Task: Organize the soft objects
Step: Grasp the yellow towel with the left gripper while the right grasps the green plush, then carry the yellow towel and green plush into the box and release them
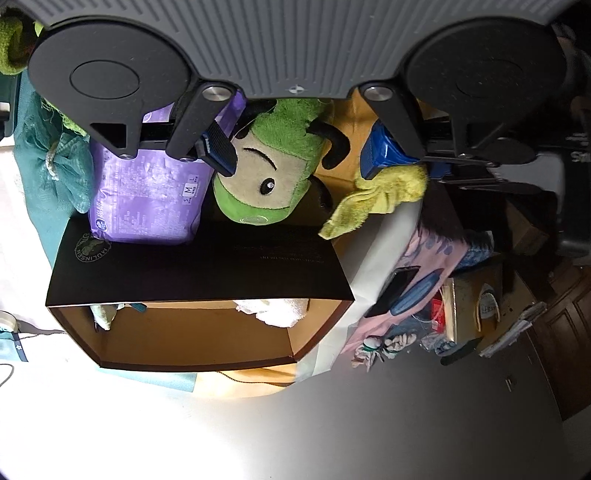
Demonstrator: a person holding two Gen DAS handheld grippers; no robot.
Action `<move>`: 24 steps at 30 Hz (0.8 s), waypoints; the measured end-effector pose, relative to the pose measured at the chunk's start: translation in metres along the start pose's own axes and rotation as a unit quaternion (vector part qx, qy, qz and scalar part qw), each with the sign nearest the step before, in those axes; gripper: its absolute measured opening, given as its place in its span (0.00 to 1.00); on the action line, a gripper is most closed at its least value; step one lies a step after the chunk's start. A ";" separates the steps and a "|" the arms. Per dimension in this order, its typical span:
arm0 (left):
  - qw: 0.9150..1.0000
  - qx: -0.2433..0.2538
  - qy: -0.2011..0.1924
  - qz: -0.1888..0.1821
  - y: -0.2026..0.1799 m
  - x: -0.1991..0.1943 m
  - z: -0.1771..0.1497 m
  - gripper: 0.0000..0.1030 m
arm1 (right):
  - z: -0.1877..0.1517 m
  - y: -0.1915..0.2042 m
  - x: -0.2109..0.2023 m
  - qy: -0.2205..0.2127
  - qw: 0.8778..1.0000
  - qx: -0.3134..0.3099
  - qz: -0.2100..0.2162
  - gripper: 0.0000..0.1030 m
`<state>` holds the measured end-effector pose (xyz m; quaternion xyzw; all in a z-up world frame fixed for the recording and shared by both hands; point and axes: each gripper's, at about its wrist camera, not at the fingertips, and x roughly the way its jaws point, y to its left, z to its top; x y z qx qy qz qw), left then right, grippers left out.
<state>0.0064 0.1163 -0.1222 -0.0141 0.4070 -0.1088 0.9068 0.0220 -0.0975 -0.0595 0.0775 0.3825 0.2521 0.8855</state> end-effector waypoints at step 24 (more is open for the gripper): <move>0.998 -0.048 -0.032 0.026 0.033 -0.050 -0.020 0.31 | 0.003 0.038 0.083 0.045 0.976 -0.079 -0.198 0.69</move>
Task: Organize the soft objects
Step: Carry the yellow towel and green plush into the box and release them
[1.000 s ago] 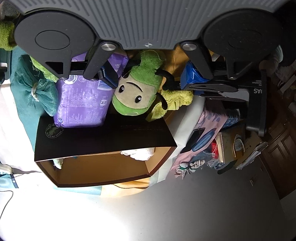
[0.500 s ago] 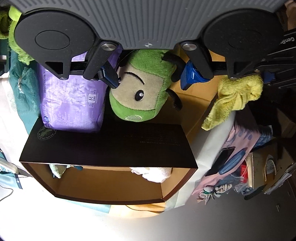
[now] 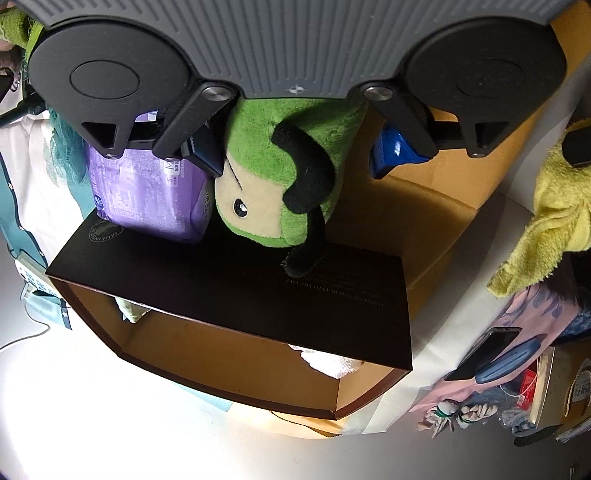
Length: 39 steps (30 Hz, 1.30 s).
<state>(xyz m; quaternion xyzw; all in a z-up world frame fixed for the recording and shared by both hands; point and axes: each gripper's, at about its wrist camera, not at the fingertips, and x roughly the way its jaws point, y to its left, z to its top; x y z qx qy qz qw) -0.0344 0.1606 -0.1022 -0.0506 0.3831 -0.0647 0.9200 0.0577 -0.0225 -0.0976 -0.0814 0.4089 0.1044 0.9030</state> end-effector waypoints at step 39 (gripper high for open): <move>0.990 0.072 -0.049 -0.115 -0.092 0.015 0.101 0.31 | -0.004 -0.169 -0.126 -0.092 0.985 0.072 0.130 0.42</move>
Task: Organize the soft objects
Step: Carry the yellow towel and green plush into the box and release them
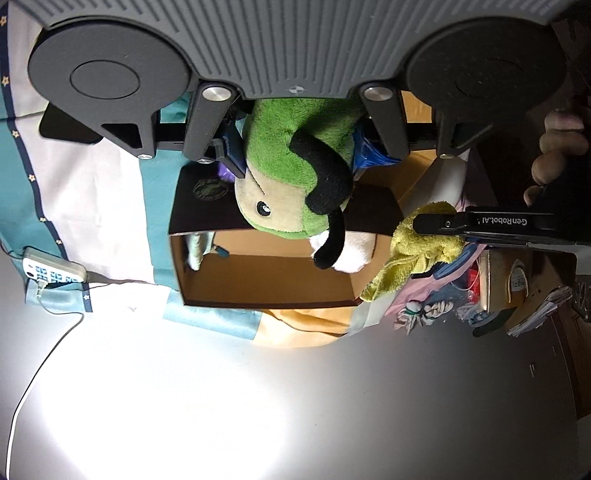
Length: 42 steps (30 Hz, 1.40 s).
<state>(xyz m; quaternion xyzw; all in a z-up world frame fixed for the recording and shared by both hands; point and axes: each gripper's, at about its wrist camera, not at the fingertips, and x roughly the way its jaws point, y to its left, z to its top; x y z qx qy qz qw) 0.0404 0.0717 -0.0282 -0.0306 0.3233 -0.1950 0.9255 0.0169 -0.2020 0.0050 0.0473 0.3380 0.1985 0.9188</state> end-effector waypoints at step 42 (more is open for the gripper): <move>0.978 0.005 0.090 0.187 0.025 0.187 0.078 0.59 | 0.109 -0.098 0.214 0.027 0.997 0.075 0.011 0.48</move>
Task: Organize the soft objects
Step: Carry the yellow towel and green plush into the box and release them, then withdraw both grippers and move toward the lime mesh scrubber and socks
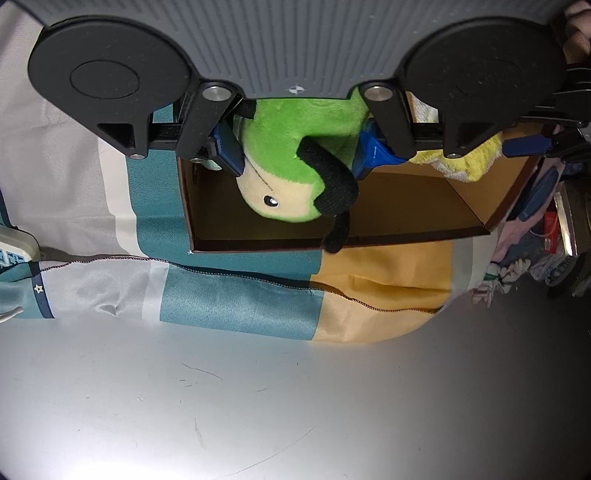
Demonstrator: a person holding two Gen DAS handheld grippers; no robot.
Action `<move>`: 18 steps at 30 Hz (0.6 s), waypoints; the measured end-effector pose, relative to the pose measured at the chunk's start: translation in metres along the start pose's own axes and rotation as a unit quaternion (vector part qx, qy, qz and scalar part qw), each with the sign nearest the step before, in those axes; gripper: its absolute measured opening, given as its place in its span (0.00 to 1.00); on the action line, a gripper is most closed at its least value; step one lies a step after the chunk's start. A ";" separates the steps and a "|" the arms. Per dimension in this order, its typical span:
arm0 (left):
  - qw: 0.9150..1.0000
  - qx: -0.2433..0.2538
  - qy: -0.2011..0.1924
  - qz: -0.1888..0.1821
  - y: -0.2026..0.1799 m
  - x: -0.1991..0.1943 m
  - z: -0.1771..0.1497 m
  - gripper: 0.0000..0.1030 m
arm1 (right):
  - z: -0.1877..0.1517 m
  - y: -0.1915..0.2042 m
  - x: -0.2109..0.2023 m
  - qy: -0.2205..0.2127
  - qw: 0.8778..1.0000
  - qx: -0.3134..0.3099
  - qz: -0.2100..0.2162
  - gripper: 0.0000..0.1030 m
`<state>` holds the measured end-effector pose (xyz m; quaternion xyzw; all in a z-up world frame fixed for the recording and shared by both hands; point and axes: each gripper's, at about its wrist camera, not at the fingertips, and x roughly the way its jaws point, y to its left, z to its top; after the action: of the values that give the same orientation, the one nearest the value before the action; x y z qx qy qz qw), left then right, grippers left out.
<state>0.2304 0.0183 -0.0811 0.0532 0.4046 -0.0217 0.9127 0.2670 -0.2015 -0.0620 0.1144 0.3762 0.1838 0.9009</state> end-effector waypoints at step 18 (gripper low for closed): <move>0.999 -0.021 -0.046 -0.007 0.000 -0.095 -0.013 0.60 | 0.000 0.020 -0.096 -0.077 0.995 0.013 0.054 0.50</move>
<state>0.1572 0.0193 -0.0193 0.0299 0.3627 -0.0224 0.9311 0.1996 -0.2231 0.0060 0.1604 0.3013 0.2174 0.9144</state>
